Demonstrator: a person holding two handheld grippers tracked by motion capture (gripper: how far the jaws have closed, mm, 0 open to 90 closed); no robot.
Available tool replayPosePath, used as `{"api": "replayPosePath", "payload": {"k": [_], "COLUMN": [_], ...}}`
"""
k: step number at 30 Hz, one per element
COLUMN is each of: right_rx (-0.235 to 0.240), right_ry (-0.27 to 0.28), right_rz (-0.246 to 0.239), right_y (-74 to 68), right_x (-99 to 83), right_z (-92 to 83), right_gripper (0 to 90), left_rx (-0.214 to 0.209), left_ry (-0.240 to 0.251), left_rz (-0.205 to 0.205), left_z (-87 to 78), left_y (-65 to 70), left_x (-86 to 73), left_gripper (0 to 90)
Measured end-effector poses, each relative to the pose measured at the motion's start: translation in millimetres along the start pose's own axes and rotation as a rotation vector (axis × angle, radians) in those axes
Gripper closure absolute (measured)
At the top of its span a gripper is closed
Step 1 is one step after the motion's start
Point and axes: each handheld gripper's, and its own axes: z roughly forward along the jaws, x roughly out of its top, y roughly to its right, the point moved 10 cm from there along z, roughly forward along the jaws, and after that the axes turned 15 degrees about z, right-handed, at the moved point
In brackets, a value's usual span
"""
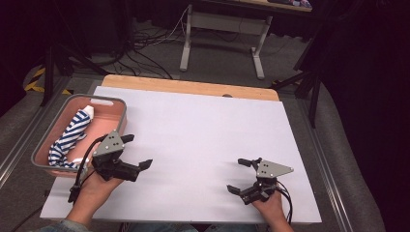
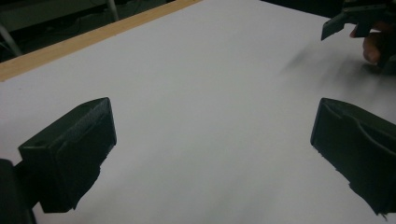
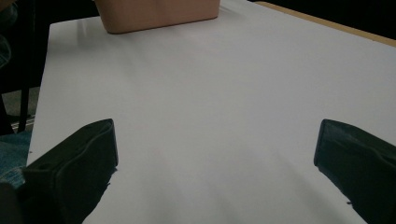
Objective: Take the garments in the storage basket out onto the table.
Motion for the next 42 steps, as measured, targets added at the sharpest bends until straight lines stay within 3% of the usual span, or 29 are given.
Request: {"api": "replayPosePath", "payload": {"k": [5,10,15,20,27,35,42], "right_rx": [-0.001,-0.001,-0.001,-0.001,0.000,0.001,0.000], "right_ry": [0.002,0.000,-0.002,-0.005,-0.005,-0.007,-0.009], "right_rz": [0.005,0.009,0.009,0.008,0.007,0.007,0.006], "right_y": [0.6,1.1,1.3,1.0,0.9,0.5,0.4], "right_x": [-0.1,-0.8,-1.1,-1.5,-1.6,-1.9,-2.2], "right_z": [-0.1,0.5,0.8,1.0,1.1,1.6,1.7], "right_gripper": [0.0,0.0,0.0,0.0,0.0,0.0,0.0], "left_rx": [0.011,0.023,0.006,0.022,0.070,0.134,0.181], "left_ry": [-0.024,-0.038,-0.009,-0.023,-0.040,-0.112,-0.168], "left_rz": [0.016,0.003,-0.052,-0.085,-0.100,-0.093,-0.111], "left_z": [-7.5,-14.6,-21.7,-29.1,-41.8,-51.3,-55.8], "left_y": [-10.4,-23.6,-34.6,-47.3,-67.9,-89.3,-107.1], "left_x": [2.3,2.1,3.9,1.0,-3.0,-14.0,-26.7], "left_gripper": [1.0,1.0,0.0,0.0,0.6,2.5,3.6]}}
